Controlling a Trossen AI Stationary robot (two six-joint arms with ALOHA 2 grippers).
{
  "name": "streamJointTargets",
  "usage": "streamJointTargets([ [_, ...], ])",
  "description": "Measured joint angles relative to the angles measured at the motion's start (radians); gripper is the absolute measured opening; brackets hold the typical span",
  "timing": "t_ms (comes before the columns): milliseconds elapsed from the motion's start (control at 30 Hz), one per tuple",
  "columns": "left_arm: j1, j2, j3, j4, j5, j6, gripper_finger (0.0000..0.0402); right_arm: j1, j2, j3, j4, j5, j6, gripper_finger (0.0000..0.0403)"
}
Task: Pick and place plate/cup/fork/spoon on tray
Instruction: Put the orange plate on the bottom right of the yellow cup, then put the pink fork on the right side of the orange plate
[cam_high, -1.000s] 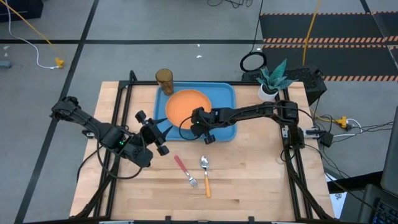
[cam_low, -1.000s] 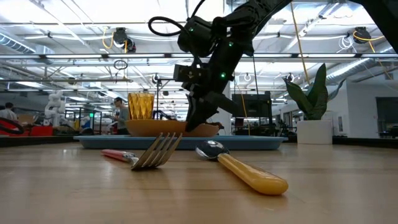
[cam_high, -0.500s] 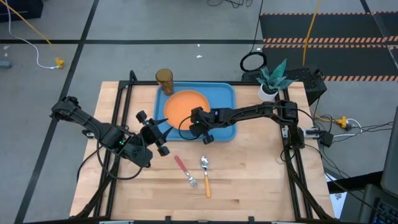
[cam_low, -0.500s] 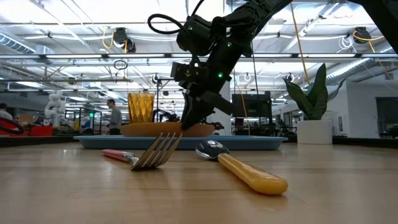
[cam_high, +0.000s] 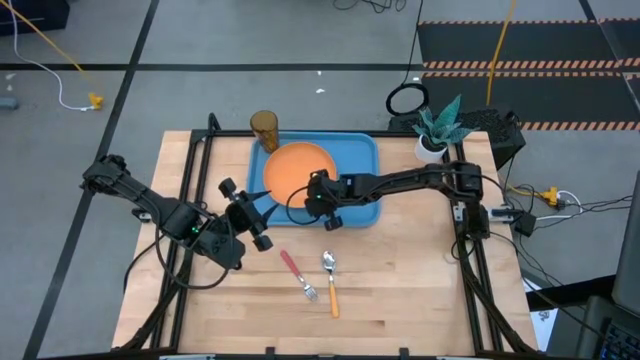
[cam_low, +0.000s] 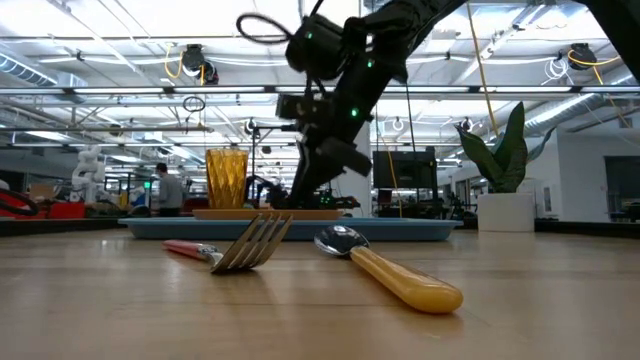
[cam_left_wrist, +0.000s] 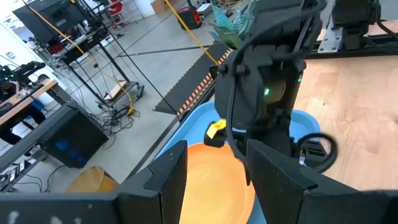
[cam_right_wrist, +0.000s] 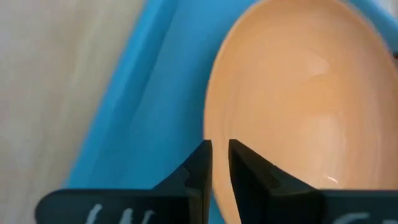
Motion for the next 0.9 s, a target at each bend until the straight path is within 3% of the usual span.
streamJointTargets([
  [433, -0.026, 0.012, 0.001, 0.195, 0.159, 0.173, 0.017, 0.163, -0.226, -0.027, -0.159, -0.003, 0.292, 0.0079],
  [600, -0.056, 0.014, 0.002, 0.312, 0.262, 0.235, 0.017, 0.277, -0.364, -0.143, -0.135, 0.009, 0.401, 0.0079],
  [767, -0.087, 0.049, 0.002, 0.393, 0.315, 0.307, 0.017, 0.391, -0.496, -0.299, -0.022, 0.122, 0.465, 0.0079],
  [900, -0.106, 0.105, 0.007, 0.507, 0.38, 0.424, 0.017, 0.447, -0.589, -0.43, 0.055, 0.155, 0.464, 0.0079],
])
